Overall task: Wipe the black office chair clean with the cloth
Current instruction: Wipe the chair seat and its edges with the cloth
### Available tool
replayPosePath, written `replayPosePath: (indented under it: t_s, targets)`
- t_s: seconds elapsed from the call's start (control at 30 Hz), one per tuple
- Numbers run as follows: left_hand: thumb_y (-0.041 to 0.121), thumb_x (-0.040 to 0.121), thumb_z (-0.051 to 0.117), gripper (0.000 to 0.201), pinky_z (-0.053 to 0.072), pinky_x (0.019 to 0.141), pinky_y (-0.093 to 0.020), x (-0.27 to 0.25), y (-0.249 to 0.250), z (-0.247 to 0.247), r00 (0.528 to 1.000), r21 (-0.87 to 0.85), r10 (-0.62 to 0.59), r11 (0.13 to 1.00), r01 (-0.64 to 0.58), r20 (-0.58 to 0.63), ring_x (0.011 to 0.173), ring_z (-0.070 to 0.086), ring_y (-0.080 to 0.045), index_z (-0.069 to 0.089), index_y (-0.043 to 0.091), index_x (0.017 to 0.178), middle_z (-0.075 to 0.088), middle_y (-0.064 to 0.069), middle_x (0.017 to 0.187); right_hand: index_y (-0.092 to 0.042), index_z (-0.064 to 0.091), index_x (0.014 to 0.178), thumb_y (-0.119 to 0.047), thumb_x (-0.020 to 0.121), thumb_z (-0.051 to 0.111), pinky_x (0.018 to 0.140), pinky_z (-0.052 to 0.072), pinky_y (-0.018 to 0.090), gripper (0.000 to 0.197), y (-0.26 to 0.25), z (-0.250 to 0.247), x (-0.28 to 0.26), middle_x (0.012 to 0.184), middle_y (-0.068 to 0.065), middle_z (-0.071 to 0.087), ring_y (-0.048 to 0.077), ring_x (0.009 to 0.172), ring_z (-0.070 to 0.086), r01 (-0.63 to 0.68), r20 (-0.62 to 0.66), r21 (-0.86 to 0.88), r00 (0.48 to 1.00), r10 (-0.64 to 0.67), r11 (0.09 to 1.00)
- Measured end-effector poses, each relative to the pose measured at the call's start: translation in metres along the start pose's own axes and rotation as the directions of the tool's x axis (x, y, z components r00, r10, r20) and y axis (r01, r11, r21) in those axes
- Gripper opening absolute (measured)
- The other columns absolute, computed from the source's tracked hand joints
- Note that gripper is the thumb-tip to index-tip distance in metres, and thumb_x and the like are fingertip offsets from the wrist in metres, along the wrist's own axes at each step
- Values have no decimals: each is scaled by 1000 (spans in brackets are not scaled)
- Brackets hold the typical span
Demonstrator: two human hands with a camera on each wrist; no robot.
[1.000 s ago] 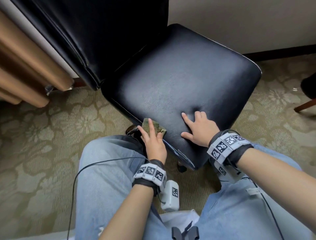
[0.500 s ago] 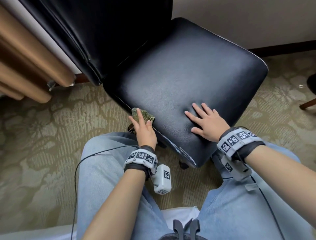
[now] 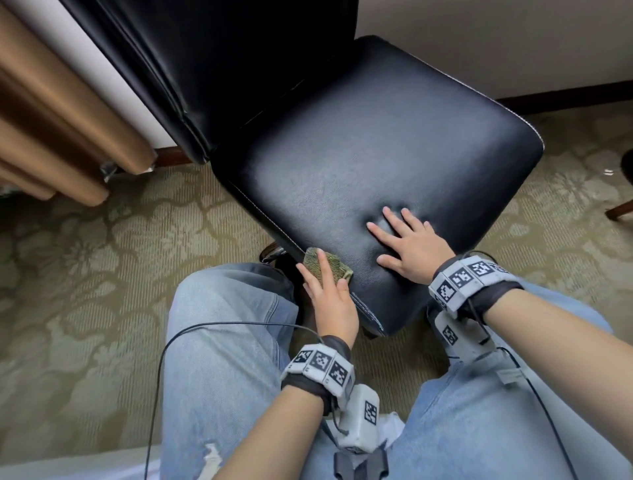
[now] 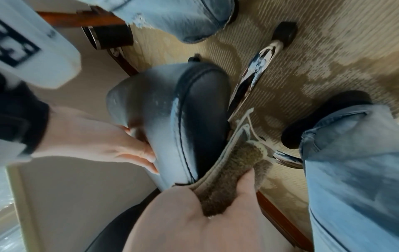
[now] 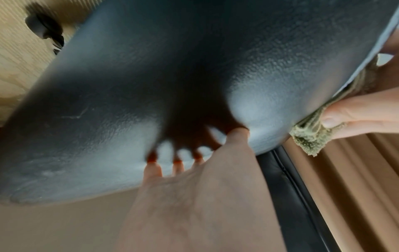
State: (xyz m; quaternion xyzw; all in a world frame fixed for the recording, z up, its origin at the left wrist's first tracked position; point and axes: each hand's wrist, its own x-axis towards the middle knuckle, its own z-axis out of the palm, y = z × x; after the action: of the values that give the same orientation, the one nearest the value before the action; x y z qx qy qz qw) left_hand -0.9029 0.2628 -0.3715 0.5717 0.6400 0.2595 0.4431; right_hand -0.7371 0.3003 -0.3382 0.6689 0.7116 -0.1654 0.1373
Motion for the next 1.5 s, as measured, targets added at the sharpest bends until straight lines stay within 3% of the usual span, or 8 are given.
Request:
replayPosePath:
  t_s: [0.23, 0.43, 0.6, 0.7, 0.83, 1.07, 1.27, 1.5]
  targets:
    - [12, 99, 36, 65, 18, 113, -45, 32, 1, -10, 993, -49, -114, 992, 112, -38, 143, -1, -36, -1, 34, 148, -18, -19, 154, -39, 2, 147, -53, 94, 37, 113, 13, 48, 65, 1, -1, 1, 157, -3, -9, 25, 144, -4, -5, 22, 76, 1000, 3, 997]
    - [15, 101, 33, 60, 21, 105, -26, 64, 4, -38, 987, -43, -140, 990, 137, -84, 143, 10, -35, 2, 31, 149, -16, -18, 154, -40, 3, 147, -55, 93, 36, 113, 15, 48, 64, -11, 1, 2, 157, -4, -8, 25, 144, -2, -26, -10, 85, 1000, 27, 996]
    - [16, 102, 32, 58, 23, 97, -24, 71, 2, -55, 990, -16, -128, 992, 128, -55, 140, 19, -35, 2, 32, 149, -13, -15, 156, -41, 6, 147, -57, 93, 34, 110, 23, 48, 63, -26, 0, 6, 157, -3, -6, 27, 143, 2, -50, -28, 58, 998, 52, 997]
    - [14, 101, 32, 60, 22, 97, -21, 53, 2, -50, 990, -44, -139, 989, 138, -30, 143, 12, -31, 1, 31, 149, -14, -15, 156, -40, 6, 147, -57, 93, 33, 109, 25, 48, 63, -32, -1, 8, 157, -2, -6, 28, 143, 2, -55, -24, 54, 998, 57, 997]
    - [11, 100, 33, 62, 16, 108, -26, 25, 1, -33, 988, -65, -149, 987, 147, -26, 144, 1, -29, -1, 30, 148, -13, -17, 155, -39, 5, 147, -56, 93, 33, 109, 24, 49, 63, -34, 0, 8, 157, -2, -7, 28, 143, 1, -59, -23, 55, 998, 61, 997]
    - [9, 100, 33, 62, 17, 104, -22, 22, 2, -33, 988, -96, -156, 983, 154, -6, 144, 0, -25, 0, 30, 149, -11, -18, 156, -40, 6, 147, -57, 93, 34, 109, 24, 49, 63, -32, 1, 7, 157, -3, -6, 27, 143, 1, -68, -30, 46, 997, 69, 997]
    - [12, 99, 35, 64, 33, 97, -30, 36, 4, -41, 989, 29, -145, 989, 146, -22, 140, 22, -31, -1, 33, 148, -6, -16, 156, -40, 6, 147, -57, 92, 33, 108, 25, 48, 63, -40, 3, 14, 157, -2, -4, 26, 143, 0, -87, -74, 44, 993, 90, 995]
    - [15, 100, 34, 63, 38, 90, -33, 60, 0, -57, 992, 120, -127, 985, 128, -13, 129, 40, -38, -1, 35, 148, -7, -15, 157, -39, 4, 147, -55, 94, 30, 109, 24, 50, 62, -56, 3, 35, 157, -1, -8, 28, 143, -5, -120, -67, 75, 990, 125, 990]
